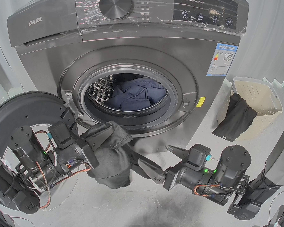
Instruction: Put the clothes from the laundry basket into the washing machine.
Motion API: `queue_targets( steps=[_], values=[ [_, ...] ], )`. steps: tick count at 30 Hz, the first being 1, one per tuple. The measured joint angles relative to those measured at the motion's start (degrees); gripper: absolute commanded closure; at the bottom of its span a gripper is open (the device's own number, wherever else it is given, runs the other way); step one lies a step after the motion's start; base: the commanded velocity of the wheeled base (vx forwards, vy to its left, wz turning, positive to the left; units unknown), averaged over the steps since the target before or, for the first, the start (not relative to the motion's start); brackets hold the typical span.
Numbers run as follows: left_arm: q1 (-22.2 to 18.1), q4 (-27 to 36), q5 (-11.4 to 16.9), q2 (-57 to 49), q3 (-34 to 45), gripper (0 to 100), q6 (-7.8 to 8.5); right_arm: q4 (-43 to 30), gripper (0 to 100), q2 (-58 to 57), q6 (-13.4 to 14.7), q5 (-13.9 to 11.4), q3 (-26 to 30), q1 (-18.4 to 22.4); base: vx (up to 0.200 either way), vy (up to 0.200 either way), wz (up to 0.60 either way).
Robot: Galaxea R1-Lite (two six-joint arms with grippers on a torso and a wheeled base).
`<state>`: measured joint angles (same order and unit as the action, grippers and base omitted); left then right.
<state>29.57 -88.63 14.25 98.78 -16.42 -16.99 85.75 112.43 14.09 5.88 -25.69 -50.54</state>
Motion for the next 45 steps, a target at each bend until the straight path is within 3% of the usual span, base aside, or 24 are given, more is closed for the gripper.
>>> queue_targets(
  steps=[10, 32, 45],
  values=[
    [0.44, -0.02, -0.32, -1.15, -1.21, 100, -0.35, -0.07, 0, 1.88, 0.02, -0.07, 4.27, -0.94, 0.000, 0.000, 0.00],
    [2.89, -0.02, 0.11, -5.14, -0.74, 100, -0.41, 0.41, 0, 6.00, -0.74, -0.88, -6.56, -1.24, 0.000, 0.000, 0.00],
    [3.17, -0.02, 0.09, -5.29, -0.89, 100, -0.38, 0.57, 0, 12.18, -2.05, -4.43, -14.19, -1.85, 0.000, 0.000, 0.00]
  ],
)
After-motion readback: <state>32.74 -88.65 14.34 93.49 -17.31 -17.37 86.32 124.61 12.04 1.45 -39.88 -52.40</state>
